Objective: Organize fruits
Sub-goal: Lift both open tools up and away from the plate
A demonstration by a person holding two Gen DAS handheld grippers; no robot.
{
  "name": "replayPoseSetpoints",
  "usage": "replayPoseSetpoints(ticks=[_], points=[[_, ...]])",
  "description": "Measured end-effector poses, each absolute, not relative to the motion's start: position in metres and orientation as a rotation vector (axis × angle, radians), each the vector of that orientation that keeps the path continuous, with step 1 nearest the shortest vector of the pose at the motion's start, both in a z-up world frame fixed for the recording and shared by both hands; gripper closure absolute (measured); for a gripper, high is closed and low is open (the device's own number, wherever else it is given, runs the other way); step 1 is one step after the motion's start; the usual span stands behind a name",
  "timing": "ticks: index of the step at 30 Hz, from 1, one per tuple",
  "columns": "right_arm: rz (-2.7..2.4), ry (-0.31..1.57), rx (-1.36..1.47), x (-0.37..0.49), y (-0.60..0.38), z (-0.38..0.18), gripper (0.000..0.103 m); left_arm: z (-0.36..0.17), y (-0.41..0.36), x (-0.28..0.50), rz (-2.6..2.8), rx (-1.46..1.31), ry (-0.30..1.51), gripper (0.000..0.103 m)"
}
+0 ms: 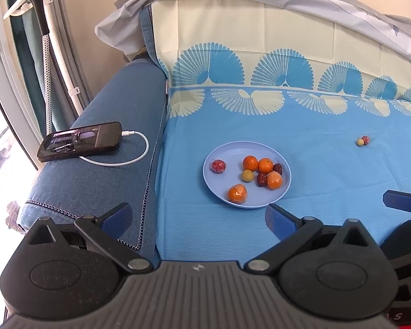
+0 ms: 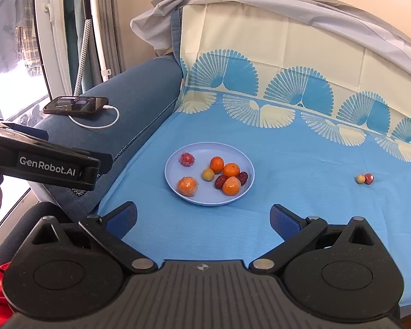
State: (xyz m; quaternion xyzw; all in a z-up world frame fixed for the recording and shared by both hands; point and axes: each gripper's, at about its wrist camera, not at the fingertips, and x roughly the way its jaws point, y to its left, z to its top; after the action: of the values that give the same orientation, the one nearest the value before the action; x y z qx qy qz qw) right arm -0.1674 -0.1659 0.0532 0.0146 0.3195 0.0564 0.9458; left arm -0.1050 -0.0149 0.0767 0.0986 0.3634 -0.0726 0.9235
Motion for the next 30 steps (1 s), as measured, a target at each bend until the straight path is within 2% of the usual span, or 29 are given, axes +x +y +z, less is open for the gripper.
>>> replayPoseSetpoints(ticks=[30], points=[[0.113,0.671,0.046,-0.163,-0.168,0.048,0.001,0.067,-0.015,-0.1,-0.149,0.208,0.779,0.0]])
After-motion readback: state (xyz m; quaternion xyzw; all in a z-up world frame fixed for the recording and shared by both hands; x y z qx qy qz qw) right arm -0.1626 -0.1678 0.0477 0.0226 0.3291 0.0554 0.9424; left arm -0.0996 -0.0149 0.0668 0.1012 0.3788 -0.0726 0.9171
